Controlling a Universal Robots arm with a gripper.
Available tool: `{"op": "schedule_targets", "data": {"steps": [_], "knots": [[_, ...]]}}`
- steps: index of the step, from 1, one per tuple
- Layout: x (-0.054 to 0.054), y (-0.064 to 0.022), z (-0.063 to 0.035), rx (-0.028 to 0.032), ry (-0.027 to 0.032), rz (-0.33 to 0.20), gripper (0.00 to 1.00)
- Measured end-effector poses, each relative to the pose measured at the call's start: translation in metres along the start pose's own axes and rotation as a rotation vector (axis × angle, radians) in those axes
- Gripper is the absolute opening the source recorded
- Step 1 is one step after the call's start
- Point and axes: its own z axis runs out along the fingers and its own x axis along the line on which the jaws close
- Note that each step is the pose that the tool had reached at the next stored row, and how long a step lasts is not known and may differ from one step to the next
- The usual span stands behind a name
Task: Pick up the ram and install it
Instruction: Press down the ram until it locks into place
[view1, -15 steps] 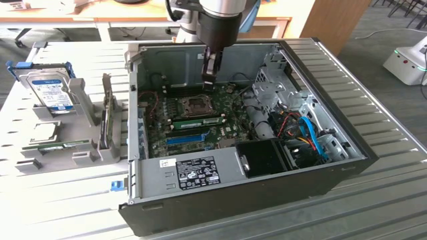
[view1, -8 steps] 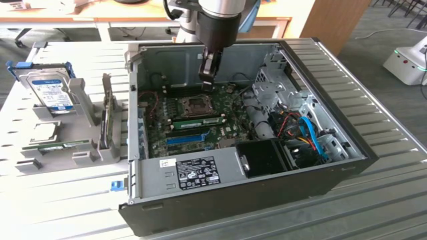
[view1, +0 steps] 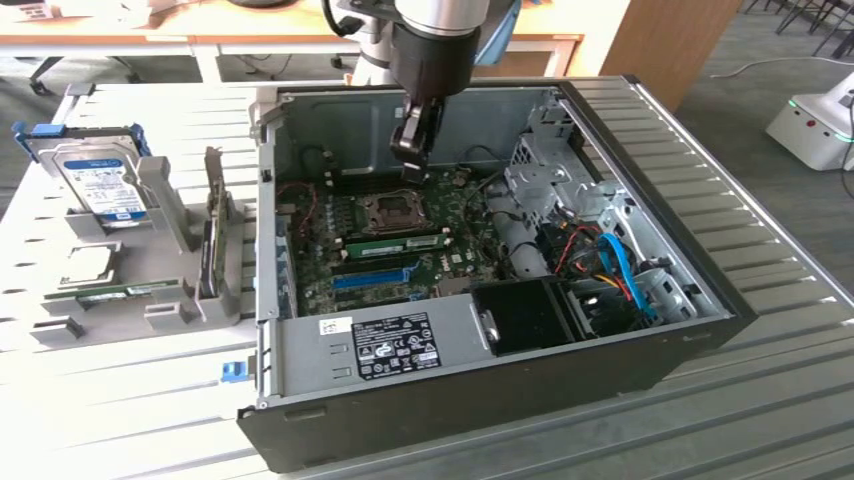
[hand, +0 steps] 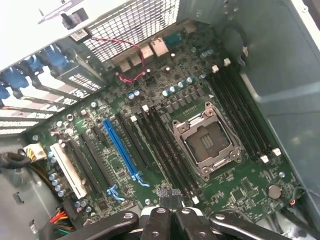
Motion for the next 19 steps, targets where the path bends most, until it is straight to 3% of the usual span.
{"op": "schedule_targets", "data": {"steps": [10,19], "knots": [[0.0014,0.0022,0.0013,0.0001,-0.0029,0.101,0.11],[0.0019,0.0031,0.0025,0.0000,-0.0068,0.235,0.11]]}}
